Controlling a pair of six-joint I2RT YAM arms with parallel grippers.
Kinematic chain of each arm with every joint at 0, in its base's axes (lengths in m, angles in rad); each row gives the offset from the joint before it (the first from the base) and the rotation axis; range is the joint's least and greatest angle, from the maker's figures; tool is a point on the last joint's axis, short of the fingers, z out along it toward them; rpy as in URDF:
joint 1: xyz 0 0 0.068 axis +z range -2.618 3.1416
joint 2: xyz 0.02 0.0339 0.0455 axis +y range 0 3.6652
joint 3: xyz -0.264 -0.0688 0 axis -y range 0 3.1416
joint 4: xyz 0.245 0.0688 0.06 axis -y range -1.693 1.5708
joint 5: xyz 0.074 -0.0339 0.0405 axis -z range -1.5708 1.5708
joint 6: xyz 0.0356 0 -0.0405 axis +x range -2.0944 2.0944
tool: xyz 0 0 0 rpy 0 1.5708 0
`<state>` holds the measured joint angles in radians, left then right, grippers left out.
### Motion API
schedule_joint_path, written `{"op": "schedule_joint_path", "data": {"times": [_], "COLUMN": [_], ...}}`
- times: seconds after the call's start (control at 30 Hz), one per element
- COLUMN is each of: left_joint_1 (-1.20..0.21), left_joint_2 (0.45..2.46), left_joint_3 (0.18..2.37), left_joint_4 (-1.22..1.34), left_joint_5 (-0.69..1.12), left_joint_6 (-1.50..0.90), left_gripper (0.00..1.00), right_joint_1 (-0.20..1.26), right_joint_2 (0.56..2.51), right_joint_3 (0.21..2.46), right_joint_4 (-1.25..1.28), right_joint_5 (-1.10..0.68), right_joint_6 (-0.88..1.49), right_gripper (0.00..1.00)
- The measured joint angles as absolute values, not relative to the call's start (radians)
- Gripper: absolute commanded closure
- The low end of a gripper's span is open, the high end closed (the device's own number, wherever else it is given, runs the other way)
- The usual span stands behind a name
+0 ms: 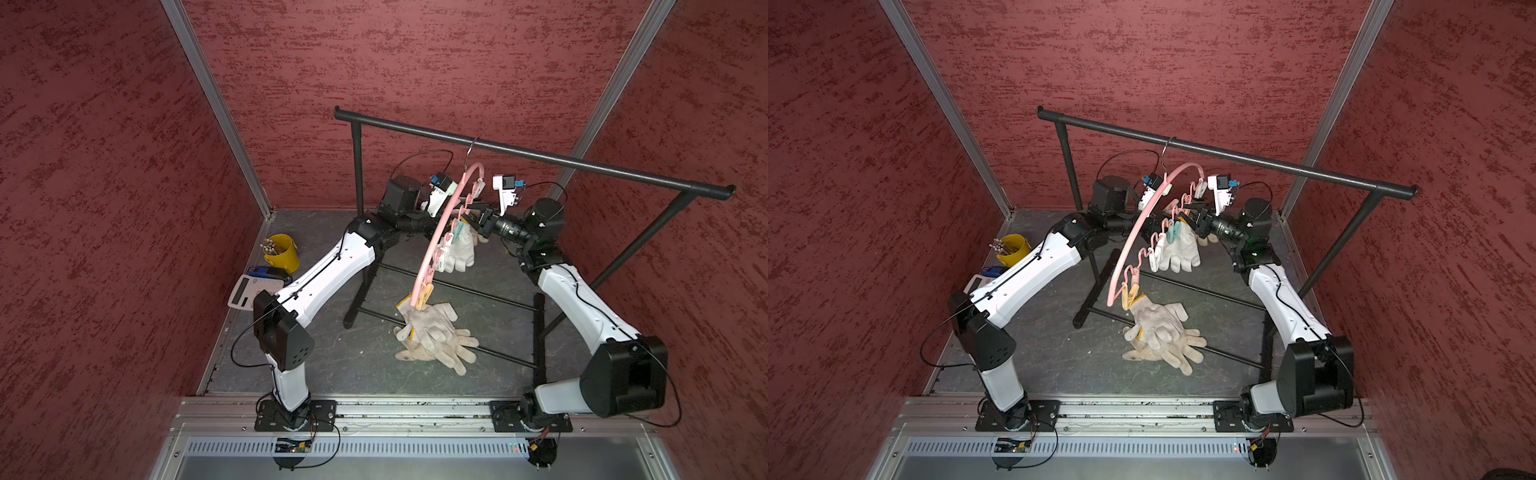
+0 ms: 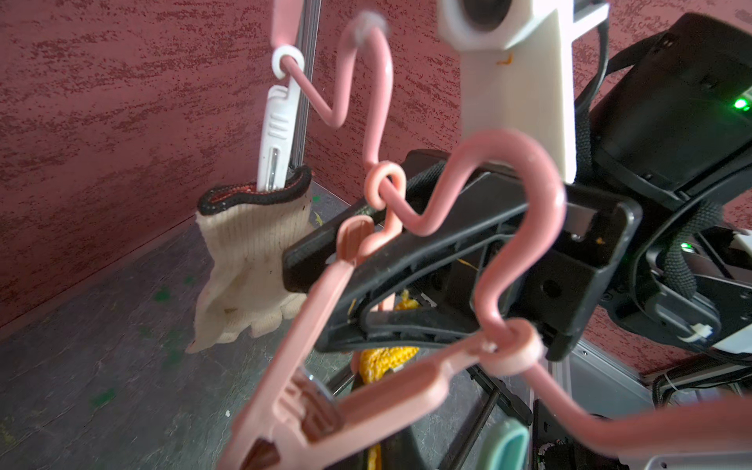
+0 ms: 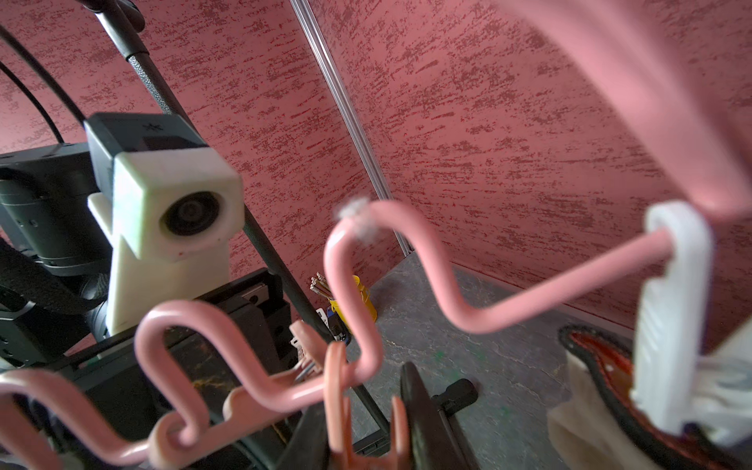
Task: Clip the gloves onto a hanger to dry
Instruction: Clamp the glove onto the hanger.
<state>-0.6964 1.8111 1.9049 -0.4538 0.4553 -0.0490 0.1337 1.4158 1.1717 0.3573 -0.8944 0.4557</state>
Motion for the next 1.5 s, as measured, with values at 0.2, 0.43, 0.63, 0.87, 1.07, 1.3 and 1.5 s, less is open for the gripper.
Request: {"op": "schedule_joint_path", "data": {"times": [0.2, 0.43, 0.63, 0.87, 1.07, 1.3, 1.5], "left_joint_1": [-0.702, -0.711, -0.715, -0.714, -0.713, -0.714, -0.712], "left_joint_2": [1.811, 1.813, 1.813, 1.814, 1.814, 1.814, 1.814], "left_joint_3": [1.886, 1.885, 1.858, 1.831, 1.840, 1.861, 1.861], "left_joint_4": [-0.452, -0.453, -0.448, -0.447, -0.445, -0.455, -0.455], "left_joint_5": [0.456, 0.456, 0.456, 0.444, 0.445, 0.449, 0.449], "left_joint_6": [-0.036, -0.026, -0.011, -0.009, -0.009, -0.002, 0.011], "left_gripper": [1.00, 1.00, 1.00, 1.00, 1.00, 1.00, 1.00], "right_joint_1": [0.134, 0.134, 0.134, 0.134, 0.134, 0.134, 0.134], "right_joint_2": [1.416, 1.415, 1.415, 1.405, 1.404, 1.397, 1.393], "right_joint_3": [1.172, 1.171, 1.171, 1.171, 1.158, 1.150, 1.148], "right_joint_4": [0.354, 0.354, 0.355, 0.366, 0.378, 0.393, 0.398], "right_joint_5": [-0.895, -0.896, -0.900, -0.924, -0.934, -0.936, -0.940], "right_joint_6": [0.456, 0.456, 0.460, 0.474, 0.479, 0.480, 0.480], "right_gripper": [0.84, 0.85, 0.85, 0.87, 0.87, 0.87, 0.89]}}
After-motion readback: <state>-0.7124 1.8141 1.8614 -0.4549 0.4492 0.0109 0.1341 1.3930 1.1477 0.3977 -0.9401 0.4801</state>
